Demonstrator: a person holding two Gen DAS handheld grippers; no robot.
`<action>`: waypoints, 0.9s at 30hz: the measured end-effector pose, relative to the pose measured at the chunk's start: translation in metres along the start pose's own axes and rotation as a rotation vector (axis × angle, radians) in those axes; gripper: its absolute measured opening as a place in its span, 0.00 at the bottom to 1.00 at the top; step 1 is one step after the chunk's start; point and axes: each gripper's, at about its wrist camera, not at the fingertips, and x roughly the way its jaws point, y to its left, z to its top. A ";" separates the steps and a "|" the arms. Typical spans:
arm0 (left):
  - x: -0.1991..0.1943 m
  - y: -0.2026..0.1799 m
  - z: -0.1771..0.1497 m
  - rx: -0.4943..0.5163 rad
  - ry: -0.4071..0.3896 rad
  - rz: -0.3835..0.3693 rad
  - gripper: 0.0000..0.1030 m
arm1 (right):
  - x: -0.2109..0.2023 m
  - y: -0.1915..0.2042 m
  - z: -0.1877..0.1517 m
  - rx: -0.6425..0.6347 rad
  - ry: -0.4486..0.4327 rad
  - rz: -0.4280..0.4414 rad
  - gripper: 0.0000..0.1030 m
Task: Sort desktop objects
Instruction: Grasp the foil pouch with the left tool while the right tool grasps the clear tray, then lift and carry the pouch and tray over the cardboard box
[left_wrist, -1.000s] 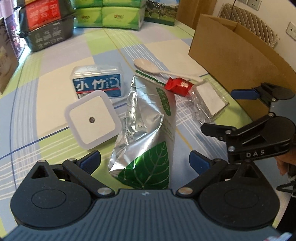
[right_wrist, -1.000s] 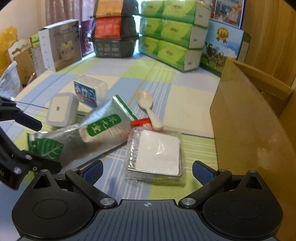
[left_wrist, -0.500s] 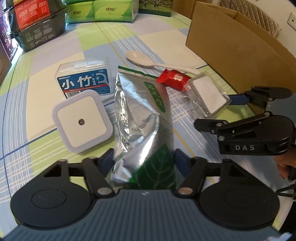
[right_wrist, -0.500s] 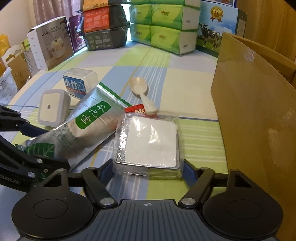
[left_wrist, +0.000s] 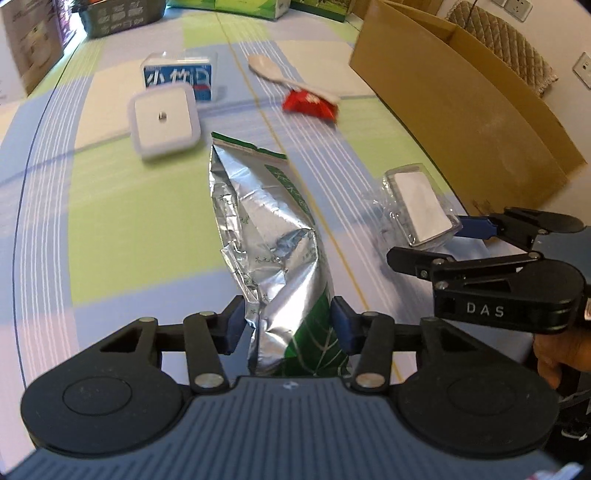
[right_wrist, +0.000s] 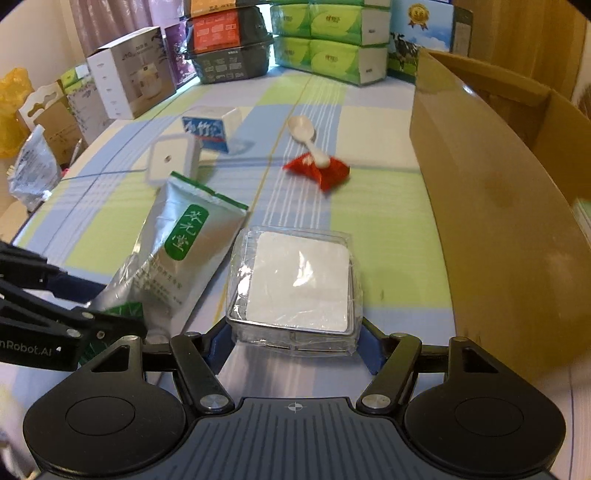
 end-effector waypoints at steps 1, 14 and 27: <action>-0.005 -0.003 -0.007 -0.005 0.000 -0.002 0.43 | -0.004 0.000 -0.006 0.009 0.009 0.009 0.64; -0.020 -0.003 -0.029 -0.128 -0.070 0.071 0.70 | -0.016 -0.004 -0.033 -0.044 -0.036 0.025 0.85; 0.019 -0.001 -0.006 -0.174 -0.061 0.079 0.78 | -0.007 -0.013 -0.035 -0.021 -0.064 -0.011 0.68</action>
